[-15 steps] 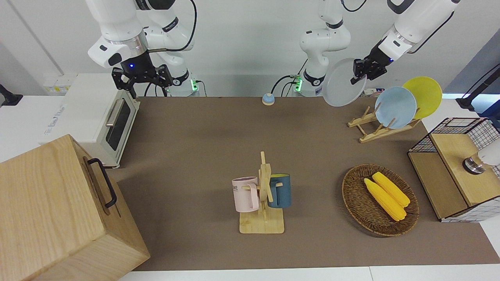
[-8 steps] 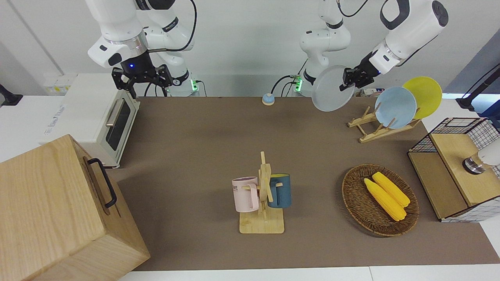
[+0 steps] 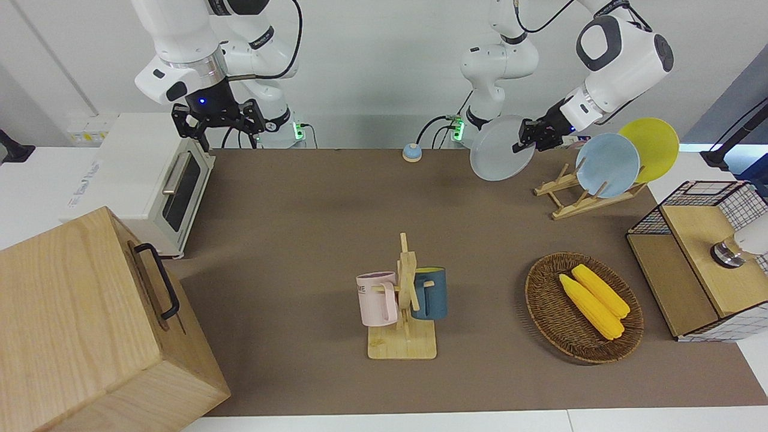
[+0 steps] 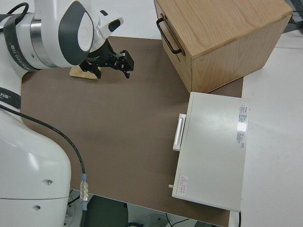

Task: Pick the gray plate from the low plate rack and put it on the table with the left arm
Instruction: 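Carry the gray plate away from the rack and lower it onto the table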

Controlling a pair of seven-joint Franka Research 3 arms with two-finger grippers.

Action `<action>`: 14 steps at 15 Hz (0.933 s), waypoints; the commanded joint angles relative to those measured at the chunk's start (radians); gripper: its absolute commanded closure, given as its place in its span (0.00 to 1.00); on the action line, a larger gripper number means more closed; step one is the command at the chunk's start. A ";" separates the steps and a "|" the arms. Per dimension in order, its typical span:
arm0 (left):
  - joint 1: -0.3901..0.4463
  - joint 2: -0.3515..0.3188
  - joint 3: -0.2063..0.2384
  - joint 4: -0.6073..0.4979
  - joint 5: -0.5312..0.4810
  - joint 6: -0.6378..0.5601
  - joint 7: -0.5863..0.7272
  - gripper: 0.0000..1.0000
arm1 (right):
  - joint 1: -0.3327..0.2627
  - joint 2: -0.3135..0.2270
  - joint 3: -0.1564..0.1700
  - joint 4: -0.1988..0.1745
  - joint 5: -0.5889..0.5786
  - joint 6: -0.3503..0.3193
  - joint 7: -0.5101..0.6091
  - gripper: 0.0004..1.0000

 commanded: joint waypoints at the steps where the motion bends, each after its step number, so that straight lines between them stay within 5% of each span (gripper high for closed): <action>1: 0.009 -0.028 -0.001 -0.099 -0.044 0.079 0.071 1.00 | -0.019 -0.003 0.018 0.009 -0.002 -0.014 0.013 0.02; 14: 0.040 -0.010 0.007 -0.293 -0.162 0.265 0.304 1.00 | -0.019 -0.003 0.018 0.009 -0.002 -0.014 0.013 0.02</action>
